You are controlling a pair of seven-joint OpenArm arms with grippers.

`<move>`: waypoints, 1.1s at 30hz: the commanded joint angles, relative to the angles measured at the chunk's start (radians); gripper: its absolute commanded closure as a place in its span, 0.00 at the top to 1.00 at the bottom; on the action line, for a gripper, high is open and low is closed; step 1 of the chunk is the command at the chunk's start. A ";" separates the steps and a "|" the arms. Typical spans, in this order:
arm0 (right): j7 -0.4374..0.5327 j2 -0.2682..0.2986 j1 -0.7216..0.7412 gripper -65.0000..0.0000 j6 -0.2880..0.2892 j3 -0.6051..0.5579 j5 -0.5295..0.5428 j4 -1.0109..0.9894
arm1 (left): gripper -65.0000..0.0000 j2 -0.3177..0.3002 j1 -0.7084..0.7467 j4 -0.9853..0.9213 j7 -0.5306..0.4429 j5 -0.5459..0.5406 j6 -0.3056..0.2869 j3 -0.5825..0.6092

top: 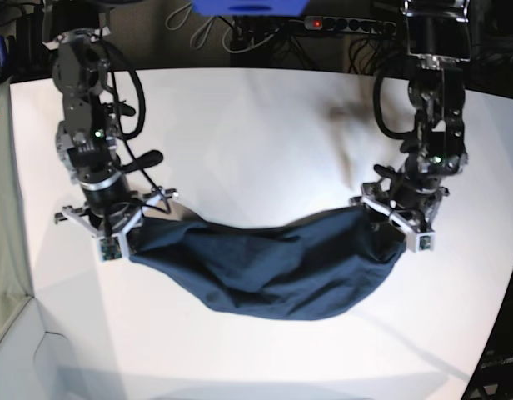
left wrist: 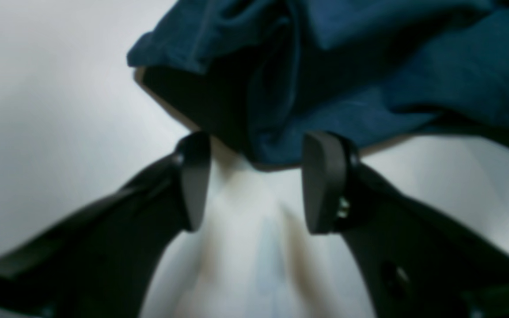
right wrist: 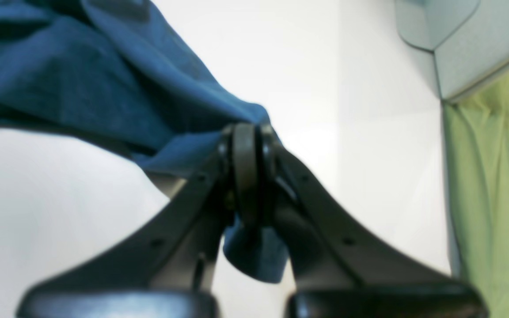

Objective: Layout the t-shirt on the table in an organized manner, then fold the t-shirt properly
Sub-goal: 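Move the left gripper with its shirt edge back toward the right gripper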

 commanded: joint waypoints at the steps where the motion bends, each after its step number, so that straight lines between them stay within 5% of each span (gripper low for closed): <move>1: 0.021 0.005 0.012 0.00 0.000 0.004 -0.005 0.018 | 0.56 -0.012 0.001 0.056 -0.028 -0.006 -0.002 -0.005; 8: 0.017 0.005 0.004 0.00 0.000 0.004 -0.005 0.018 | 0.65 0.046 -0.008 0.244 -0.120 -0.001 -0.002 -0.144; 12: 0.021 -0.001 -0.019 0.00 0.000 0.004 -0.005 0.018 | 0.65 0.074 -0.181 0.025 -0.220 0.002 -0.002 -0.167; 20: 0.014 -0.001 -0.034 0.00 0.000 0.004 -0.005 0.018 | 0.65 0.082 -0.479 -0.538 -0.255 -0.003 -0.002 -0.049; 27: 0.012 -0.002 -0.042 0.00 0.000 0.004 -0.005 0.018 | 0.63 0.100 -0.496 -0.690 -0.413 -0.004 -0.002 0.120; 29: 0.012 -0.002 -0.045 0.00 0.000 0.004 -0.005 0.018 | 0.50 0.100 -0.470 -0.682 -0.410 -0.004 -0.002 0.158; 33: 0.012 -0.002 -0.042 0.00 0.000 0.004 -0.005 0.018 | 0.00 0.100 -0.431 -0.684 -0.410 -0.004 -0.002 0.189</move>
